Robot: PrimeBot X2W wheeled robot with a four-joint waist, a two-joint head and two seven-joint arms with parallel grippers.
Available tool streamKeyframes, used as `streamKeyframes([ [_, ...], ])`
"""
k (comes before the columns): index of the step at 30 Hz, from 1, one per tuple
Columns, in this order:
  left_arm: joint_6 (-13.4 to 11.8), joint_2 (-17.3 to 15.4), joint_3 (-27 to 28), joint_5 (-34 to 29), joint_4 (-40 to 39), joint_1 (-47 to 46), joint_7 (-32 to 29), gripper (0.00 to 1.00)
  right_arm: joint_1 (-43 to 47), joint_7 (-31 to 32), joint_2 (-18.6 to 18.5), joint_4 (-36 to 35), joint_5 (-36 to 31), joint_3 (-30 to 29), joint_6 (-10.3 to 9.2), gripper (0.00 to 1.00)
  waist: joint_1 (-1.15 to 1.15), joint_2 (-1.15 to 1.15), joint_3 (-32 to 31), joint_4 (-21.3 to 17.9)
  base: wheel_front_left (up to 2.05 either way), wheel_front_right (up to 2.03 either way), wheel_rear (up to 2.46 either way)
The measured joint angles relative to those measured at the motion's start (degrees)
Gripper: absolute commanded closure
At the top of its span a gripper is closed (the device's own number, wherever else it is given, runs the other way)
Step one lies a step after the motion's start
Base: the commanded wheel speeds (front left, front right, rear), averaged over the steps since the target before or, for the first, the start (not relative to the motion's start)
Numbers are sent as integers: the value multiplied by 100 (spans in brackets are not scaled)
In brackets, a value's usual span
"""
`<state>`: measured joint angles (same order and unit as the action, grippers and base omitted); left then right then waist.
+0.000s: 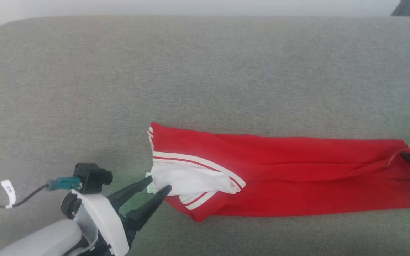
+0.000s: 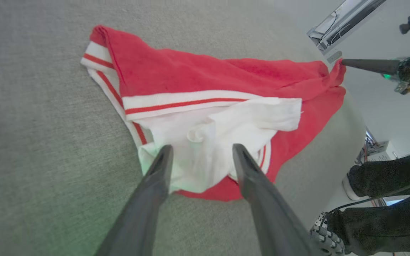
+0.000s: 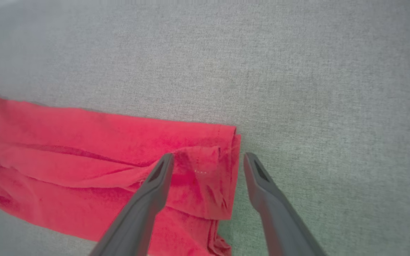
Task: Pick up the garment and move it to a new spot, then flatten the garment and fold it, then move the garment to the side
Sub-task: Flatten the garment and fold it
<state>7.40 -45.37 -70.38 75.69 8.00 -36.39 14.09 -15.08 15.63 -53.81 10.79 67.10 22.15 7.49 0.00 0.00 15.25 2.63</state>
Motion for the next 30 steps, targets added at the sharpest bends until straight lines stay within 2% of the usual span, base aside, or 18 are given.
streamKeyframes([
  [6, -24, 200, 828, 44, 43, 602, 89, 0, 282, 160, -30, 126, 464, -376, -1, 0, 0, 0, -117, 217, 0, 0, 0],
  [14, -41, 1083, 2730, -669, 498, 1628, 90, 0, 160, 564, 380, 843, 321, -225, -1, 0, 0, 0, -200, 522, 0, 0, 0],
  [23, -125, 2026, 4655, -2754, 894, 2313, 90, 0, 123, 913, 580, 1386, 142, -371, 0, 0, 0, 0, -328, 710, 0, 0, 0],
  [30, -129, 2535, 5571, -4455, 789, 2550, 90, 0, 143, 1031, 567, 1506, 257, -851, 0, 0, 0, 0, -370, 726, 0, 0, 0],
])
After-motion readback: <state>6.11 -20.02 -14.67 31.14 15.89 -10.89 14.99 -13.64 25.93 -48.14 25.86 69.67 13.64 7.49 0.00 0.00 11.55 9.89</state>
